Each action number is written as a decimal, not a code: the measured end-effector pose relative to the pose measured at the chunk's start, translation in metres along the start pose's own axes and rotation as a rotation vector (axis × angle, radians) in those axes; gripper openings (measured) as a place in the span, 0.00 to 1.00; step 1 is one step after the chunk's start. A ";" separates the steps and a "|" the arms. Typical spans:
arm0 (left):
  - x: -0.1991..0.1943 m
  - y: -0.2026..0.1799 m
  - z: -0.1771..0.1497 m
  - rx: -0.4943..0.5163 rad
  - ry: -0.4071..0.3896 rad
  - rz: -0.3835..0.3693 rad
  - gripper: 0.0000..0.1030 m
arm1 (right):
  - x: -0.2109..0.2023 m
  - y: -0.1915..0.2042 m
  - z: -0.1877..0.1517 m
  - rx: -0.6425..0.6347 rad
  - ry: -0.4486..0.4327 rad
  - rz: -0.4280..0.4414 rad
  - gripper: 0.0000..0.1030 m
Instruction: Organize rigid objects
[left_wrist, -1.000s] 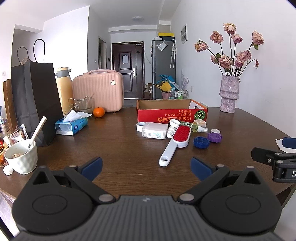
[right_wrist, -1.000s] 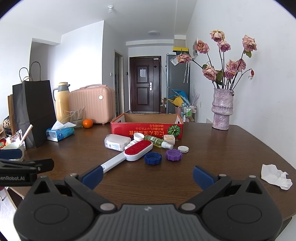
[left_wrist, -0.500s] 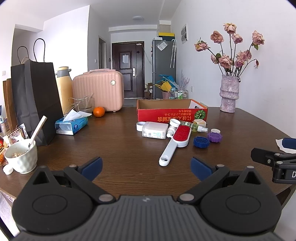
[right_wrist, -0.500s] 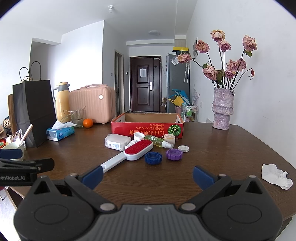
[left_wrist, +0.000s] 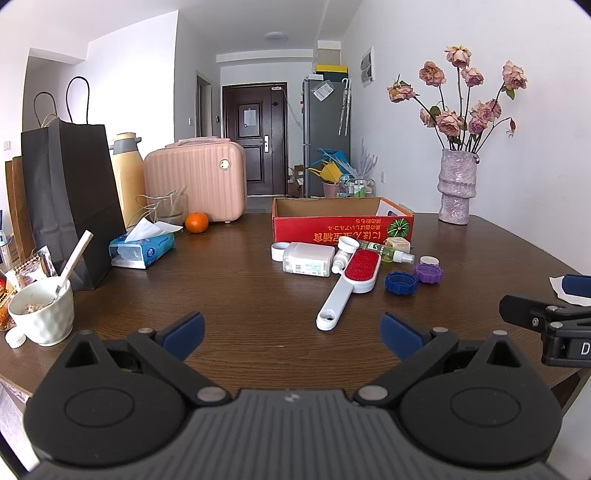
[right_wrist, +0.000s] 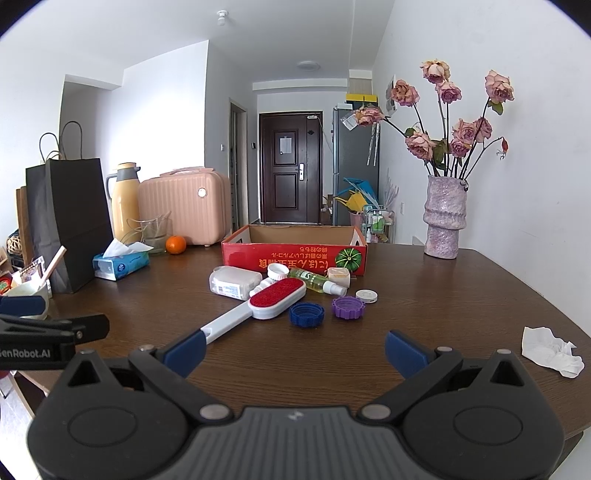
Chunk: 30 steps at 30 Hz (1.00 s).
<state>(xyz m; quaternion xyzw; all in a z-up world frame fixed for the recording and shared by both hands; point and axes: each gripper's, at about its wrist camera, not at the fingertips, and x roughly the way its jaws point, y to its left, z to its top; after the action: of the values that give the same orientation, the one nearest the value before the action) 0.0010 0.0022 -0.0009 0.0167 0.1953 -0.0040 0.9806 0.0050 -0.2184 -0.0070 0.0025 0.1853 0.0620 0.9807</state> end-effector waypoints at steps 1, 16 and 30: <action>0.000 0.000 0.000 0.000 0.000 0.000 1.00 | 0.000 0.001 0.000 0.000 0.000 0.000 1.00; 0.000 -0.001 0.000 -0.006 -0.004 -0.001 1.00 | 0.000 0.001 -0.001 0.005 -0.010 0.000 1.00; 0.037 -0.004 0.004 -0.019 0.032 -0.026 1.00 | 0.027 -0.008 -0.002 0.023 -0.009 0.021 1.00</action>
<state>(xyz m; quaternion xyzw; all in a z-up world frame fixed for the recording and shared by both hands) 0.0368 -0.0019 -0.0116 0.0050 0.2115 -0.0146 0.9773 0.0304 -0.2233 -0.0189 0.0160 0.1815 0.0702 0.9807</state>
